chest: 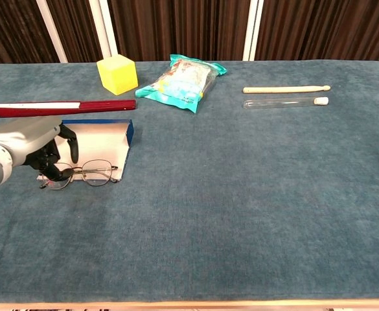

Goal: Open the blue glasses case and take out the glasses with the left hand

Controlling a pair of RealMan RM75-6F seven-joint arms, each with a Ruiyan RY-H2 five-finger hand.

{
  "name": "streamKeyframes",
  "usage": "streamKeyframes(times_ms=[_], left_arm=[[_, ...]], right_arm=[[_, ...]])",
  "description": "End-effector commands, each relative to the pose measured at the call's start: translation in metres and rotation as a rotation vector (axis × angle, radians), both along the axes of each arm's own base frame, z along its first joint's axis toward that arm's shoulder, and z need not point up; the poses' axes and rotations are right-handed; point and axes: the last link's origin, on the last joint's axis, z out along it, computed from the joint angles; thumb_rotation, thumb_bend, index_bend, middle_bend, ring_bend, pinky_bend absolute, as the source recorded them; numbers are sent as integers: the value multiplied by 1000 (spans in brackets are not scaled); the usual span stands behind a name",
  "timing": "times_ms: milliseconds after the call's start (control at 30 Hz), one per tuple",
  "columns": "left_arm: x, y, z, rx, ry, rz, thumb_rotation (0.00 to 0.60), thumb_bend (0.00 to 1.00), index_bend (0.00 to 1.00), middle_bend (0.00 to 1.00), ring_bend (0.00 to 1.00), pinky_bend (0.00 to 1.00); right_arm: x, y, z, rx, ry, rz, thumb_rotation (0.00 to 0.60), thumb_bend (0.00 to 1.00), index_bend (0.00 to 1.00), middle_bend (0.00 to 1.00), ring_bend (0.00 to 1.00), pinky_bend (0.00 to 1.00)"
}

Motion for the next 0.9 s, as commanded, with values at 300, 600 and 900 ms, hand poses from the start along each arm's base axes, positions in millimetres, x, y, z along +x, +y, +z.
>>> streamKeyframes(times_ms=[300,600,900], left_arm=[[2,3,-5,0,6,12,600,368,514,1000,992,1000],[0,3,-8,-5,11,23,600,369,521,1000,992,1000],[-1,3,-10,-10,16,28,600,385,539,1000,992,1000]], right_arm=[[0,0,0,0,-1,1,600,185,0,0,0,179],[0,0,0,0,-2,1,600,185,0,0,0,179],[0,0,0,-1,-2,1,600,185,0,0,0,179]])
